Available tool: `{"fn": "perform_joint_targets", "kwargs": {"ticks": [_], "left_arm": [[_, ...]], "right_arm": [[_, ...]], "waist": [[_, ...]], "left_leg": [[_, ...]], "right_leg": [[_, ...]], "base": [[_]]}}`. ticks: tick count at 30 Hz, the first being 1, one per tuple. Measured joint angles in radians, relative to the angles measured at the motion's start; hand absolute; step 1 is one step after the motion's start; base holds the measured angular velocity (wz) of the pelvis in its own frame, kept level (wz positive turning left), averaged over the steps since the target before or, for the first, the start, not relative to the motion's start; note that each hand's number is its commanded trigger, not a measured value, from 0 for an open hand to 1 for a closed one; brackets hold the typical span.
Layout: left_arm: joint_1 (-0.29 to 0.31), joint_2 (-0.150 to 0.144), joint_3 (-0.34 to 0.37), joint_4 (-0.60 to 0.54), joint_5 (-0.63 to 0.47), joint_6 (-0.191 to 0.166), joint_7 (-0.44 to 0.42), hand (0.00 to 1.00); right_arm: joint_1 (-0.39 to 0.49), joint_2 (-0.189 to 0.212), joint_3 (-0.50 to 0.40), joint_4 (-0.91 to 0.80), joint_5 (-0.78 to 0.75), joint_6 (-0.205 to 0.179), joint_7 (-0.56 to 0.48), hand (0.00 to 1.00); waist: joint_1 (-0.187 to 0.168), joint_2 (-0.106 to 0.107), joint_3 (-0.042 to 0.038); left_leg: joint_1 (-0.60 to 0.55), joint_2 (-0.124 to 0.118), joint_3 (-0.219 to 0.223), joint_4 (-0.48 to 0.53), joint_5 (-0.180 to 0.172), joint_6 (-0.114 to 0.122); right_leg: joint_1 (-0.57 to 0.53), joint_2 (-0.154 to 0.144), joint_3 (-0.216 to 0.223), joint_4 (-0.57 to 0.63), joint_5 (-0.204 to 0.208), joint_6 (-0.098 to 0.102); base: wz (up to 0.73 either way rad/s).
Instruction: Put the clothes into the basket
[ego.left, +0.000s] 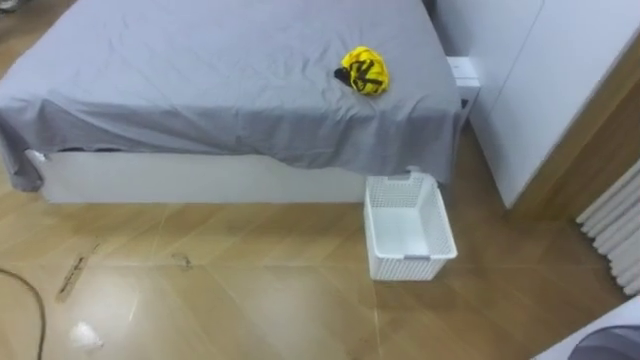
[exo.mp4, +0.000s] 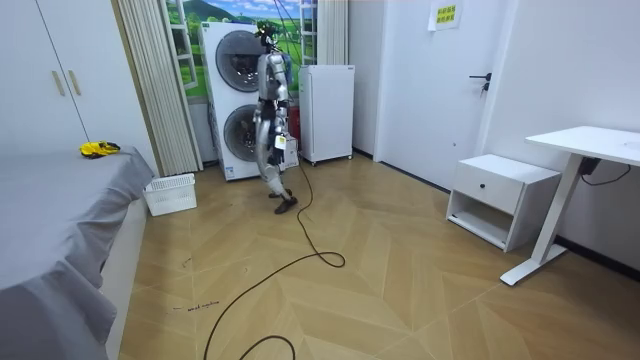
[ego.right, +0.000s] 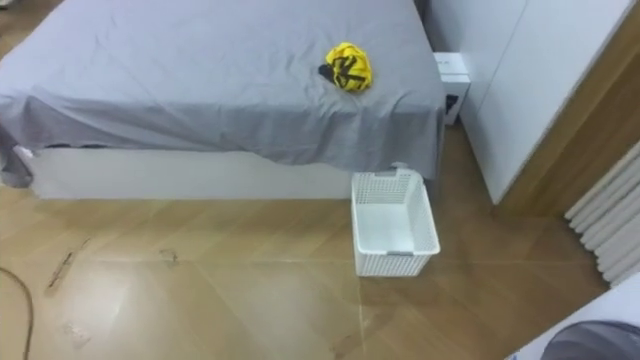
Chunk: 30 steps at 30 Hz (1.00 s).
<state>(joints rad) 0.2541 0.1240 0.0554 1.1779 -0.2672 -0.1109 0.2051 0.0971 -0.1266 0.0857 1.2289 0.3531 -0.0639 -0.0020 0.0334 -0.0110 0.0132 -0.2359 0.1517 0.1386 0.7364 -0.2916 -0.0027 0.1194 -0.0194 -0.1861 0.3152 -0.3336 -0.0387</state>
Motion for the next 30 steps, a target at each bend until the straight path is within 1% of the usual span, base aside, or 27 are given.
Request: {"fn": "perform_joint_targets", "kwargs": {"ticks": [1, 2, 4, 5, 6, 7, 8, 9, 11, 12, 13, 14, 15, 17, 18, 19, 20, 21, 22, 23, 24, 25, 26, 27, 28, 29, 30], "left_arm": [[0.009, -0.002, -0.022, 0.002, 0.006, 0.001, 0.001, 0.00], [0.016, -0.004, -0.023, 0.001, 0.009, 0.001, 0.001, 0.00], [0.044, 0.001, -0.021, 0.007, 0.015, 0.003, 0.008, 0.00], [0.053, 0.001, -0.020, 0.007, 0.015, 0.003, 0.008, 0.00], [0.063, -0.001, -0.020, 0.009, 0.017, 0.009, 0.008, 0.00], [0.059, -0.007, -0.024, 0.006, 0.023, 0.018, 0.008, 0.00], [0.054, -0.010, -0.029, 0.004, 0.024, 0.019, 0.007, 0.00], [0.048, -0.013, -0.029, 0.001, 0.028, 0.019, 0.006, 0.00], [0.019, -0.014, -0.025, 0.000, 0.025, 0.019, 0.001, 0.00], [0.002, -0.014, -0.019, -0.002, 0.019, 0.017, 0.001, 0.00], [-0.012, -0.009, -0.018, -0.004, 0.001, 0.014, 0.005, 0.00], [-0.019, -0.006, -0.019, -0.009, -0.007, 0.014, 0.008, 0.00], [-0.037, -0.004, -0.019, -0.013, -0.017, 0.011, 0.013, 0.00], [-0.067, -0.002, -0.027, -0.024, -0.017, -0.010, 0.025, 0.00], [-0.073, 0.000, -0.032, -0.032, -0.017, -0.013, 0.028, 0.00], [-0.081, 0.000, -0.028, -0.054, -0.006, -0.024, 0.031, 0.00], [-0.087, 0.000, -0.029, -0.057, -0.002, -0.027, 0.031, 0.00], [-0.093, -0.001, -0.038, -0.070, -0.003, -0.031, 0.027, 0.00], [-0.092, -0.001, -0.042, -0.093, -0.002, -0.032, 0.020, 0.00], [-0.092, -0.002, -0.047, -0.103, -0.002, -0.031, 0.017, 0.00], [-0.087, -0.002, -0.065, -0.119, -0.002, -0.031, 0.010, 0.00], [-0.079, -0.003, -0.083, -0.119, 0.001, -0.028, -0.001, 0.00], [-0.074, -0.009, -0.099, -0.120, 0.006, -0.021, -0.008, 0.00], [-0.068, -0.015, -0.102, -0.120, 0.006, -0.021, -0.014, 0.00], [-0.054, -0.017, -0.113, -0.121, 0.004, -0.021, -0.022, 0.00], [-0.046, -0.010, -0.124, -0.119, 0.003, -0.021, -0.022, 0.00], [-0.038, -0.007, -0.132, -0.115, 0.003, -0.021, -0.023, 0.00]], "right_arm": [[-0.003, -0.008, 0.000, -0.001, 0.007, 0.001, -0.004, 0.00], [-0.007, -0.010, 0.000, -0.001, 0.011, 0.001, -0.004, 0.00], [-0.018, -0.003, 0.011, 0.002, 0.009, 0.001, -0.001, 0.00], [-0.018, -0.003, 0.010, 0.001, 0.009, 0.001, 0.003, 0.00], [-0.017, -0.003, 0.010, -0.001, 0.002, 0.002, 0.004, 0.00], [-0.022, -0.004, 0.008, -0.003, 0.001, 0.003, -0.004, 0.00], [-0.027, -0.004, 0.007, -0.006, 0.001, 0.003, -0.009, 0.00], [-0.035, 0.001, 0.007, -0.015, 0.002, 0.000, -0.010, 0.00], [-0.043, 0.005, -0.003, -0.037, 0.001, -0.011, -0.008, 0.00], [-0.047, 0.006, -0.010, -0.039, 0.002, -0.013, -0.009, 0.00], [-0.046, 0.006, -0.010, -0.046, 0.002, -0.012, -0.012, 0.00], [-0.044, 0.006, -0.010, -0.054, 0.004, -0.012, -0.016, 0.00], [-0.038, 0.004, -0.010, -0.065, 0.005, -0.020, -0.029, 0.00], [-0.038, 0.002, -0.019, -0.068, 0.005, -0.038, -0.041, 0.00], [-0.041, 0.004, -0.022, -0.072, 0.006, -0.044, -0.040, 0.00], [-0.050, 0.005, -0.021, -0.080, 0.005, -0.053, -0.031, 0.00], [-0.051, 0.003, -0.022, -0.090, 0.007, -0.054, -0.030, 0.00], [-0.039, 0.002, -0.021, -0.121, 0.026, -0.054, -0.031, 0.00], [-0.031, 0.002, -0.021, -0.149, 0.042, -0.054, -0.032, 0.00], [-0.028, 0.002, -0.021, -0.157, 0.049, -0.054, -0.032, 0.00], [-0.028, 0.003, -0.022, -0.172, 0.052, -0.053, -0.037, 0.00], [-0.027, 0.003, -0.023, -0.184, 0.049, -0.056, -0.047, 0.00], [-0.027, 0.001, -0.024, -0.184, 0.043, -0.064, -0.063, 0.00], [-0.028, 0.001, -0.027, -0.183, 0.042, -0.067, -0.074, 0.00], [-0.029, 0.004, -0.032, -0.184, 0.044, -0.080, -0.093, 0.00], [-0.032, 0.007, -0.033, -0.200, 0.033, -0.091, -0.112, 0.00], [-0.035, 0.007, -0.034, -0.211, 0.026, -0.093, -0.122, 0.00]], "waist": [[0.012, -0.003, 0.0000], [0.020, -0.003, -0.0003], [0.056, -0.003, -0.0006], [0.054, -0.004, -0.0009], [0.048, -0.009, -0.0016], [0.048, -0.008, -0.0050], [0.044, -0.014, -0.0090], [0.045, -0.035, -0.0072], [0.039, -0.037, -0.0003], [0.031, -0.030, -0.0013], [0.029, -0.032, -0.0032], [0.027, -0.036, -0.0025], [0.025, -0.040, -0.0022], [0.025, -0.016, -0.0104], [0.025, -0.008, -0.0140], [0.024, -0.003, -0.0082], [0.022, 0.001, -0.0061], [0.016, 0.019, -0.0046], [0.013, 0.020, -0.0004], [0.012, 0.022, 0.0021], [0.002, 0.019, 0.0035], [-0.005, 0.021, 0.0027], [0.000, 0.028, 0.0032], [0.000, 0.037, 0.0024], [-0.001, 0.046, -0.0064], [0.006, 0.044, -0.0123], [0.010, 0.050, -0.0122]], "left_leg": [[-0.049, -0.051, -0.001, -0.102, 0.013, -0.008], [-0.072, -0.069, -0.003, -0.163, 0.032, -0.018], [-0.134, -0.083, -0.011, -0.356, 0.173, -0.022], [-0.140, -0.085, -0.013, -0.384, 0.207, -0.020], [-0.140, -0.097, -0.009, -0.406, 0.268, -0.006], [-0.143, -0.114, 0.010, -0.394, 0.315, 0.031], [-0.146, -0.124, 0.022, -0.379, 0.321, 0.046], [-0.157, -0.149, 0.049, -0.335, 0.284, 0.060], [-0.178, -0.168, 0.061, -0.242, 0.205, 0.071], [-0.177, -0.174, 0.068, -0.199, 0.151, 0.077], [-0.143, -0.191, 0.084, -0.196, 0.115, 0.089], [-0.116, -0.204, 0.092, -0.204, 0.103, 0.095], [-0.060, -0.220, 0.114, -0.230, 0.080, 0.110], [0.063, -0.240, 0.106, -0.312, 0.053, 0.123], [0.086, -0.241, 0.096, -0.332, 0.048, 0.125], [0.134, -0.242, 0.080, -0.376, 0.044, 0.123], [0.154, -0.239, 0.067, -0.391, 0.041, 0.121], [0.197, -0.226, 0.037, -0.418, 0.032, 0.115], [0.235, -0.217, 0.015, -0.444, 0.022, 0.110], [0.254, -0.213, 0.006, -0.456, 0.016, 0.106], [0.290, -0.204, -0.012, -0.481, 0.003, 0.097], [0.327, -0.192, -0.034, -0.501, -0.015, 0.085], [0.370, -0.174, -0.046, -0.518, -0.037, 0.071], [0.391, -0.159, -0.054, -0.521, -0.050, 0.063], [0.424, -0.134, -0.068, -0.527, -0.075, 0.043], [0.431, -0.117, -0.065, -0.516, -0.096, 0.014], [0.433, -0.108, -0.062, -0.505, -0.104, -0.001]], "right_leg": [[-0.004, -0.015, 0.007, 0.004, -0.013, 0.007], [-0.003, -0.020, 0.009, 0.004, -0.019, 0.011], [0.017, -0.033, 0.023, -0.001, -0.044, 0.022], [0.028, -0.039, 0.021, -0.009, -0.051, 0.028], [0.054, -0.055, 0.022, -0.025, -0.066, 0.044], [0.066, -0.070, 0.035, -0.040, -0.077, 0.075], [0.071, -0.082, 0.038, -0.048, -0.081, 0.085], [0.081, -0.113, 0.036, -0.067, -0.087, 0.101], [0.112, -0.142, 0.035, -0.071, -0.078, 0.112], [0.101, -0.156, 0.038, 0.005, -0.078, 0.112], [0.065, -0.185, 0.041, 0.158, -0.067, 0.127], [0.036, -0.204, 0.048, 0.243, -0.046, 0.131], [-0.009, -0.235, 0.047, 0.404, 0.044, 0.124], [-0.095, -0.260, 0.048, 0.619, 0.342, 0.087], [-0.126, -0.255, 0.045, 0.664, 0.344, 0.079], [-0.209, -0.239, 0.027, 0.742, 0.254, 0.046], [-0.246, -0.224, 0.016, 0.759, 0.209, 0.036], [-0.318, -0.180, -0.009, 0.742, 0.127, 0.025], [-0.390, -0.135, -0.011, 0.667, 0.080, 0.026], [-0.421, -0.115, -0.013, 0.607, 0.069, 0.031], [-0.469, -0.086, -0.016, 0.446, 0.066, 0.031], [-0.490, -0.063, -0.017, 0.259, 0.095, 0.030], [-0.500, -0.049, -0.029, 0.096, 0.182, 0.024], [-0.501, -0.044, -0.049, 0.035, 0.231, 0.024], [-0.498, -0.033, -0.072, -0.051, 0.324, 0.008], [-0.488, -0.013, -0.073, -0.052, 0.388, -0.038], [-0.486, -0.005, -0.078, -0.037, 0.400, -0.045]], "base": [[-0.07], [-0.31], [-0.47], [-0.27], [-0.03], [0.00], [-0.04], [0.00], [0.05], [0.20], [0.23], [0.32], [0.32], [0.31], [0.17], [0.16], [0.36], [0.52], [0.51], [0.42], [0.42], [0.46], [0.37], [0.32], [0.17], [0.11], [-0.08]]}}
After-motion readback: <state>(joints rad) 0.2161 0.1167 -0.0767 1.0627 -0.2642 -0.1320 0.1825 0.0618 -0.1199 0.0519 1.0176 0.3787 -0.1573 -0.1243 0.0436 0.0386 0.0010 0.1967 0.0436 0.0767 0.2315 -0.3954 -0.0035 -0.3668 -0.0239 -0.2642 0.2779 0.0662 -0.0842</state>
